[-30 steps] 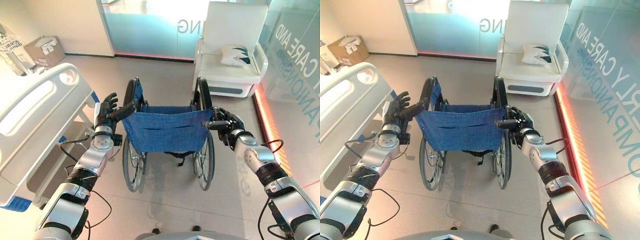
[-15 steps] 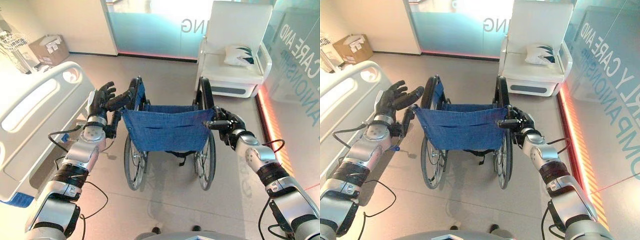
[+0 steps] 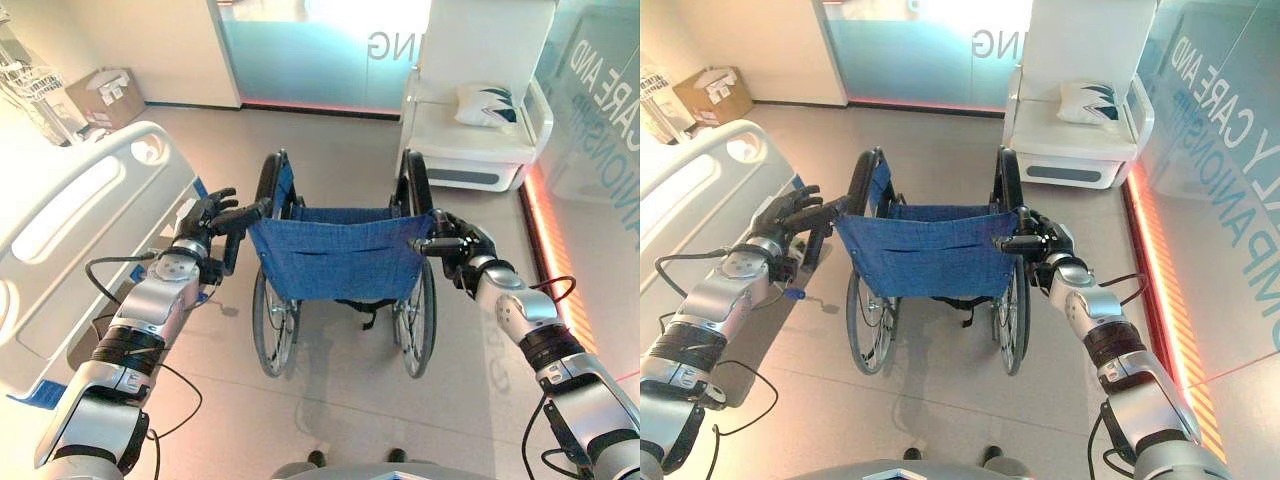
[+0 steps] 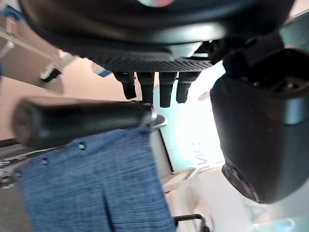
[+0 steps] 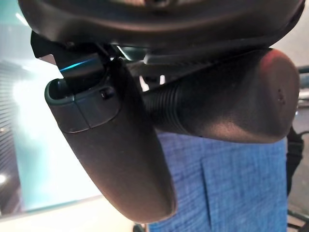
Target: Push the wheelchair next to the bed
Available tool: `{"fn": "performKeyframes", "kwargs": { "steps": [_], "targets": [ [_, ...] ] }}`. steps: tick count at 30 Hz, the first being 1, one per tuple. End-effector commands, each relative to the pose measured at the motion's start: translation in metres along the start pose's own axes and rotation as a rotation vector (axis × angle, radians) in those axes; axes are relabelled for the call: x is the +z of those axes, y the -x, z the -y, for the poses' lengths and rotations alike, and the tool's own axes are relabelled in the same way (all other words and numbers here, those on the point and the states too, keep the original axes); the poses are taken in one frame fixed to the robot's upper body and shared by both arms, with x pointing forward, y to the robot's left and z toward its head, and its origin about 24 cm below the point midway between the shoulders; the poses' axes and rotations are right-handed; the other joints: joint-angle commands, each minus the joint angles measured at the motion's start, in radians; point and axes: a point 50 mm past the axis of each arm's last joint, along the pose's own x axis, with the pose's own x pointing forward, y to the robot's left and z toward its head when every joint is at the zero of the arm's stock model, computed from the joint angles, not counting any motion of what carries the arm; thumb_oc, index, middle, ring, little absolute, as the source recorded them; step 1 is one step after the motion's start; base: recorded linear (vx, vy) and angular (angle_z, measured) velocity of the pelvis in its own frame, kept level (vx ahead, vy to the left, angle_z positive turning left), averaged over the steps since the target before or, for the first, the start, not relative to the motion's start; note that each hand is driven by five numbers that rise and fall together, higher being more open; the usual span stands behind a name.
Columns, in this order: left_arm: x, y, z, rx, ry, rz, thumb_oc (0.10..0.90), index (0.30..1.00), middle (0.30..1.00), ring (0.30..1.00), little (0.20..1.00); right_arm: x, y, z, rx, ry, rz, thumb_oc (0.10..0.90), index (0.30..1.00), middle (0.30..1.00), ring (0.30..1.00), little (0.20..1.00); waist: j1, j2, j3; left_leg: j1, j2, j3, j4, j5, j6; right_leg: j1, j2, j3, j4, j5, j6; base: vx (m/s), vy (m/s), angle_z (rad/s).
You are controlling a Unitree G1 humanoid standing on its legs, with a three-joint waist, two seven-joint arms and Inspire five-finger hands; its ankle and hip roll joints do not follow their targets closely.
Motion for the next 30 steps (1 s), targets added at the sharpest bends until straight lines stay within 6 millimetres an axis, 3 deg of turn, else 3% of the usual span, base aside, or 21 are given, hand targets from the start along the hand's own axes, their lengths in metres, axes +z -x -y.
{"fn": "performKeyframes", "kwargs": {
  "steps": [1, 10, 21, 30],
  "targets": [
    [0.065, -0.005, -0.028, 0.093, -0.115, 0.207, 0.800, 0.900, 0.900, 0.900, 0.900, 0.044, 0.004, -0.010, 0.072, -0.027, 0.175, 0.800, 0.900, 0.900, 0.900, 0.900, 0.018, -0.022, -0.061, -0.007, -0.078, 0.068, 0.003, -0.066, 0.000, 0.029, 0.000, -0.004, 0.020, -0.046, 0.034, 0.00, 0.000, 0.00],
    [0.063, -0.010, -0.036, 0.210, -0.328, 0.188, 0.800, 0.900, 0.900, 0.900, 0.900, 0.040, 0.004, -0.014, 0.087, -0.031, 0.158, 0.800, 0.900, 0.900, 0.900, 0.900, 0.005, -0.024, -0.056, -0.006, -0.078, 0.077, 0.003, -0.065, -0.001, 0.025, 0.003, 0.005, 0.019, -0.042, 0.034, 0.00, 0.000, 0.00],
    [0.052, -0.017, -0.006, 0.130, -0.304, 0.121, 0.800, 0.900, 0.900, 0.900, 0.900, 0.030, 0.003, -0.021, 0.103, -0.037, 0.143, 0.800, 0.900, 0.900, 0.900, 0.900, -0.011, -0.025, -0.051, -0.006, -0.078, 0.086, 0.003, -0.065, 0.001, 0.019, 0.005, 0.017, 0.020, -0.036, 0.035, 0.00, 0.000, 0.00],
    [0.049, -0.022, -0.006, 0.186, -0.302, 0.086, 0.800, 0.900, 0.900, 0.900, 0.900, 0.033, 0.003, -0.028, 0.112, -0.029, 0.146, 0.800, 0.900, 0.900, 0.900, 0.900, -0.023, -0.025, -0.049, -0.006, -0.078, 0.096, 0.003, -0.065, 0.000, 0.016, 0.004, 0.023, 0.019, -0.033, 0.038, 0.00, 0.000, 0.00]
  ]
}}
